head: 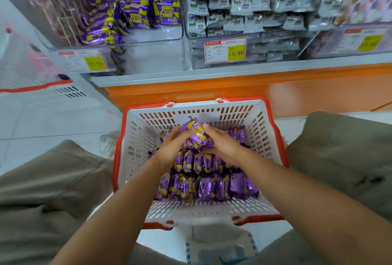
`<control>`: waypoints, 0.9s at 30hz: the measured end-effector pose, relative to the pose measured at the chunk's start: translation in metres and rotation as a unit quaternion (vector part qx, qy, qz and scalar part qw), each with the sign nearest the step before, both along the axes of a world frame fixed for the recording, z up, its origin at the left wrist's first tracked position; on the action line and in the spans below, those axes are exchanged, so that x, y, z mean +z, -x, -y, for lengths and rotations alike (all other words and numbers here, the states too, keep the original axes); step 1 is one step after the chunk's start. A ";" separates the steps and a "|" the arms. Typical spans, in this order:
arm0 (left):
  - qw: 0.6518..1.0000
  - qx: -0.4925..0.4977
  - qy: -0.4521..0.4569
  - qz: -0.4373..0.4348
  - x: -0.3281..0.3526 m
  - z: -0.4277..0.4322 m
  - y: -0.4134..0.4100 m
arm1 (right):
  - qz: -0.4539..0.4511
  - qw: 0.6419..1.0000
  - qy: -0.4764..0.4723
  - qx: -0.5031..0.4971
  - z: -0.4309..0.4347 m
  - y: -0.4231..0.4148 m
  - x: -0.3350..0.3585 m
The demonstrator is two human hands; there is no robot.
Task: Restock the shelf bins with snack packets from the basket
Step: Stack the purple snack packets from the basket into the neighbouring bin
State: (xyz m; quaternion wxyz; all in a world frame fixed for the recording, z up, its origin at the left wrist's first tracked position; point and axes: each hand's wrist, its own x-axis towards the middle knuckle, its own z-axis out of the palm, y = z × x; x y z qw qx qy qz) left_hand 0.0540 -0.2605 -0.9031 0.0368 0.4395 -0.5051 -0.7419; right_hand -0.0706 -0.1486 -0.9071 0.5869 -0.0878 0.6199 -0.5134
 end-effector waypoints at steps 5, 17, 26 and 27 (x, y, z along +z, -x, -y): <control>0.997 -0.037 0.049 -0.047 0.026 0.003 -0.016 | -0.135 0.990 0.032 0.035 -0.011 -0.002 0.018; 0.956 -0.138 0.242 -0.096 0.093 0.003 -0.042 | -0.354 0.916 0.162 0.099 -0.015 -0.016 0.096; 0.902 -0.079 0.404 -0.128 0.159 0.030 -0.064 | -0.465 0.834 0.229 0.190 0.015 -0.018 0.162; 0.906 -0.066 0.394 -0.139 0.163 0.032 -0.064 | -0.468 0.831 0.237 0.187 0.019 -0.019 0.166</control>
